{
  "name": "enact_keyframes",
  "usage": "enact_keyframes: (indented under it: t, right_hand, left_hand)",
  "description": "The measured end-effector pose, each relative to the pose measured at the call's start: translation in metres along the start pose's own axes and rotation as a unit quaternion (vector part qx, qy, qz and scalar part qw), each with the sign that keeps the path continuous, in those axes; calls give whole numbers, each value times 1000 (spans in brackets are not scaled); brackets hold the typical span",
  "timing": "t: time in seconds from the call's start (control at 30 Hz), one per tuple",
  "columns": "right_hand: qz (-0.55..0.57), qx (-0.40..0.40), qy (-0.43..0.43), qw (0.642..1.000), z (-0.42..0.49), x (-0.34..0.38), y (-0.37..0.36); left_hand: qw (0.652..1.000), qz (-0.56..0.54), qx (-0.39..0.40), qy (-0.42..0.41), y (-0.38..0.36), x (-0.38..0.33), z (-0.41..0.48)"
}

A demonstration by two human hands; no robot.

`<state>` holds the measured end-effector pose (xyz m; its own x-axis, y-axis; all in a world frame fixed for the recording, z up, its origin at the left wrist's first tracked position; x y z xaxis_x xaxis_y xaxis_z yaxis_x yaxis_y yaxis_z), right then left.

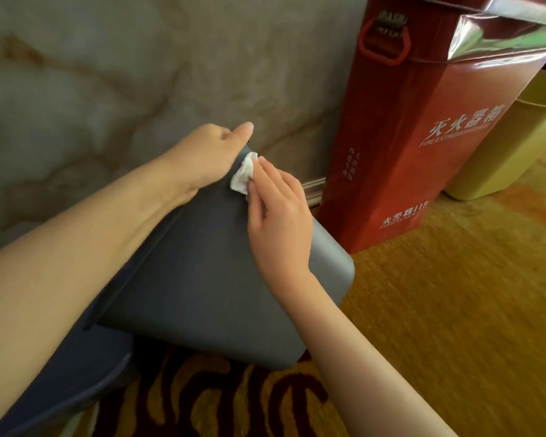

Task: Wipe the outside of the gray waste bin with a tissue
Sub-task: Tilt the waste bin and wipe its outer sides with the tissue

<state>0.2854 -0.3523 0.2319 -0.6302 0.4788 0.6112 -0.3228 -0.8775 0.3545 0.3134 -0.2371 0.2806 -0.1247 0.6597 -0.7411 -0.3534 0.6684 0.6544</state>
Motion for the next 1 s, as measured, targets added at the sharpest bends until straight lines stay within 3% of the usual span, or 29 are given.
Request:
enact_keyframes:
  t: [0.07,0.23,0.47,0.57,0.7,0.8,0.87,1.0]
  right_hand:
    - [-10,5,-39,999,2,-18,8]
    - [-34,59,-281,957,-33,-105,36]
    - [-62,89,-355,929,-76,-150,58]
    - [-83,29,-326,941,-67,-140,64]
    - [-30,-40,-232,971,-28,-79,50]
    - [77,-6,-136,988,4,-16,12]
    - [84,56,-73,992,16,17,-11]
    - [86,109,-43,989,7,38,-27]
  left_hand:
    - [999,22,-23,-41,-3,-3,-3]
    - [998,4,-38,-54,14,12,-13]
    - [991,-22,-64,-115,31,25,-31]
    - [986,-58,-64,-146,35,32,-41]
    - [986,-130,23,-100,34,54,-43]
    - [974,-198,98,-45,34,60,-45]
    - [965,-245,95,1,35,62,-41]
    - [949,-282,86,111,38,68,-33]
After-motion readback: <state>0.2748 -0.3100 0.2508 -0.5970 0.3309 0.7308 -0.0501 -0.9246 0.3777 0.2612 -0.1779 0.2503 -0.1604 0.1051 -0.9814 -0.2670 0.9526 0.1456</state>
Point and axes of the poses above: each hand's wrist, its own z-axis towards the middle knuckle, its own y-axis out of the back of the hand, x = y × z, the point moved 5 cm from there along z, towards the middle knuckle, and after that the axes turned 6 degrees about -x, right-handed, at the moved point
